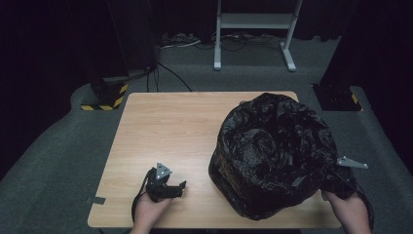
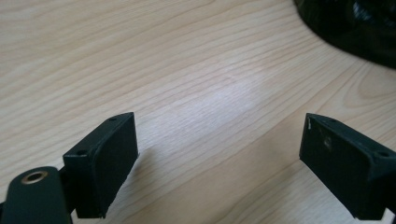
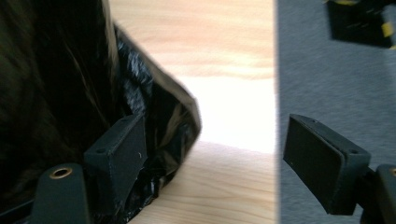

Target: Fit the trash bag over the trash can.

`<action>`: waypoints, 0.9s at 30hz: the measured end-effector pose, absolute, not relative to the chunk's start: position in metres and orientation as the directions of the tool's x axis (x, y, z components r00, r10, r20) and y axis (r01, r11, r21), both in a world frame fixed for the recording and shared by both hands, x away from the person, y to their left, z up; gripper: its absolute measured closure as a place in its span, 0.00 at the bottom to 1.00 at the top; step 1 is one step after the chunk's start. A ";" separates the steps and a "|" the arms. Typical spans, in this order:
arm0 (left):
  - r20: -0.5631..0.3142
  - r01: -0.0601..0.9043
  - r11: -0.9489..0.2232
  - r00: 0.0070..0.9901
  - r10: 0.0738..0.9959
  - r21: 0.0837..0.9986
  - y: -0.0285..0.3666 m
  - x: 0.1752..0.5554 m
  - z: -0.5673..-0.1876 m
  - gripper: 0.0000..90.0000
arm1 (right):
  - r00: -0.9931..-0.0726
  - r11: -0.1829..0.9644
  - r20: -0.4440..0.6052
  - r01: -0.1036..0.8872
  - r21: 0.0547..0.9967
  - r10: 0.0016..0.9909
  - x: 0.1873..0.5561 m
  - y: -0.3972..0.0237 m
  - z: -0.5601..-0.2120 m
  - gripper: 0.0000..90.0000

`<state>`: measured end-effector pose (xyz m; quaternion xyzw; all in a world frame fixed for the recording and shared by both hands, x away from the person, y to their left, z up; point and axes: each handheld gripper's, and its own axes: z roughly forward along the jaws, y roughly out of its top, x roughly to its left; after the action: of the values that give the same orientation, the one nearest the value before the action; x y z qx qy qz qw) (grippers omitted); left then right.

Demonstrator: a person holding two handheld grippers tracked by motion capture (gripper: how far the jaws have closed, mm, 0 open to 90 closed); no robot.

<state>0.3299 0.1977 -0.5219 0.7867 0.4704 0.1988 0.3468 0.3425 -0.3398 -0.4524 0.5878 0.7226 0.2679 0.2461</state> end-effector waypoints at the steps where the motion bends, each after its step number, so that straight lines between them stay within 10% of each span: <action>1: -0.015 0.609 -0.316 0.475 0.880 0.728 0.199 0.330 -0.523 0.13 | -0.181 0.165 -0.048 0.718 0.676 0.982 0.342 -0.341 -0.449 0.24; 27: -0.002 0.637 -0.338 0.471 0.882 0.693 0.203 0.328 -0.527 0.02 | -0.165 0.164 -0.018 0.985 -0.053 0.986 0.398 -0.317 -0.486 0.21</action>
<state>0.3276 0.2030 -0.5269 0.7954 0.4775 0.1913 0.3206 0.3978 -0.3166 -0.4865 0.6459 0.7629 -0.0261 -0.0103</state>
